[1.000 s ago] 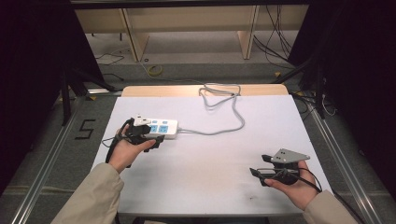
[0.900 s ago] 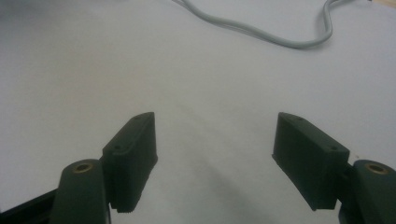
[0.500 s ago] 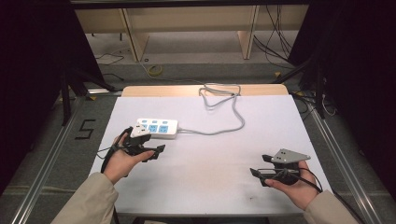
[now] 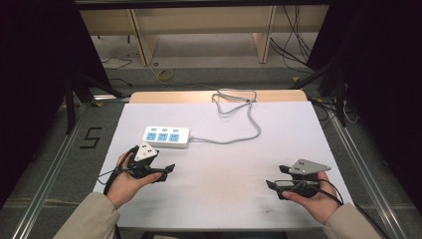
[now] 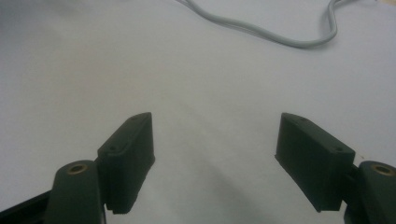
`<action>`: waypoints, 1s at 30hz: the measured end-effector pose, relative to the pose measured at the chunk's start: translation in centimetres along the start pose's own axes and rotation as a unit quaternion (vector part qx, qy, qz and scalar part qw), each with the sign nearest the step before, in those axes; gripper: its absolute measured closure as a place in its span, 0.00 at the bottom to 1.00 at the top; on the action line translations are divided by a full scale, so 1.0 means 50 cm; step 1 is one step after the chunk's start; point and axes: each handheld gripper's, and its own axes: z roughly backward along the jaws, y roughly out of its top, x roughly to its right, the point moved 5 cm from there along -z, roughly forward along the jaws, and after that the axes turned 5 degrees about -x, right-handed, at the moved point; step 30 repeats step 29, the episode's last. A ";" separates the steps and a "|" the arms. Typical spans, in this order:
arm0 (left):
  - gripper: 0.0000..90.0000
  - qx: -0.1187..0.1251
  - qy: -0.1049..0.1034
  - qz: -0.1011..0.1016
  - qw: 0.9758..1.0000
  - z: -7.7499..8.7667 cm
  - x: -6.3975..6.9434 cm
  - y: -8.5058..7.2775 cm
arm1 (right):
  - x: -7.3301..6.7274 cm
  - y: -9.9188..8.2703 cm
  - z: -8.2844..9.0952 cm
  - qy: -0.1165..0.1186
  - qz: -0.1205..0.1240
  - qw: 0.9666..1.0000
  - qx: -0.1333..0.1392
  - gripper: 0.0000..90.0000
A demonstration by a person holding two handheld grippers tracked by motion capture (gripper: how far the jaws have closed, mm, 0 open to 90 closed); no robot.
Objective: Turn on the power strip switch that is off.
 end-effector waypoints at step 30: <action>0.26 -0.021 0.002 -0.011 1.000 0.017 0.018 -0.053 | 0.001 0.005 0.000 0.001 0.001 1.000 0.009 0.29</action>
